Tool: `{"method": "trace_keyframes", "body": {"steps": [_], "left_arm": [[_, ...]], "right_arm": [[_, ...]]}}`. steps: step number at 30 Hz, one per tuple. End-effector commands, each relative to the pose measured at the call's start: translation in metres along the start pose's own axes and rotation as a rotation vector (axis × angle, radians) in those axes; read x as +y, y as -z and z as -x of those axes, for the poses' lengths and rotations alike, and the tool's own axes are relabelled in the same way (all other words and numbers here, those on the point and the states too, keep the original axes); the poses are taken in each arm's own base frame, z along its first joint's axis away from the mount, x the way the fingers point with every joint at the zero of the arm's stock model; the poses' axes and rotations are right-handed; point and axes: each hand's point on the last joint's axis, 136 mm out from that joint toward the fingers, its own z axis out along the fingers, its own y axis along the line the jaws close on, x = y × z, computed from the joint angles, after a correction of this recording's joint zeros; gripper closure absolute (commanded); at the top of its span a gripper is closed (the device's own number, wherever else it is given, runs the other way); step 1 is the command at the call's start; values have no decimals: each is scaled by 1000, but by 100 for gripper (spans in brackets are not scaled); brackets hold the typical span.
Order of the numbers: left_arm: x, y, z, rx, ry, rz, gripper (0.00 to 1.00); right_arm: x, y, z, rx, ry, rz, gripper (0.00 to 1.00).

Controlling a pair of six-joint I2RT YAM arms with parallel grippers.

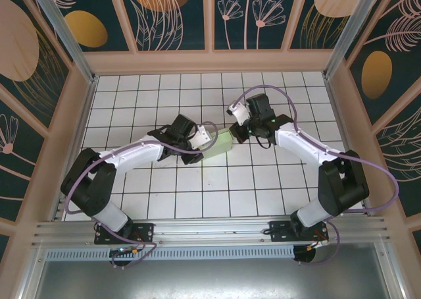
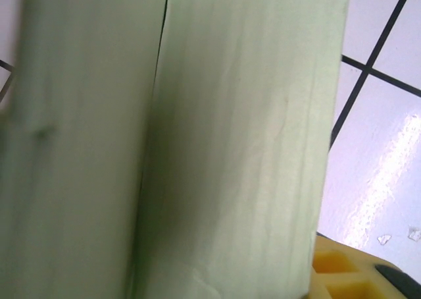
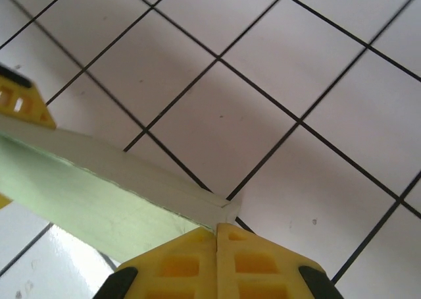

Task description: Fold the paper box

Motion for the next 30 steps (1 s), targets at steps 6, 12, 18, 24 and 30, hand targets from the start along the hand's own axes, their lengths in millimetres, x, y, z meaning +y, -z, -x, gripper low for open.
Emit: {"method": "trace_keyframes", "body": {"steps": [6, 12, 18, 24, 30], "left_arm": [[-1, -13, -16, 81, 51, -12, 59], [0, -15, -17, 88, 57, -7, 59], [1, -17, -17, 93, 57, -11, 59], [-1, -19, -20, 100, 52, -16, 58], [-1, -19, -19, 95, 53, -19, 58]], "right_arm": [[-14, 2, 13, -115, -284, -113, 100], [-13, 1, 11, -110, -367, -103, 100], [-9, 0, 10, -105, -385, -79, 100], [-8, -8, -10, -89, -376, -78, 100], [-4, -11, -19, -132, -333, -61, 100]]}}
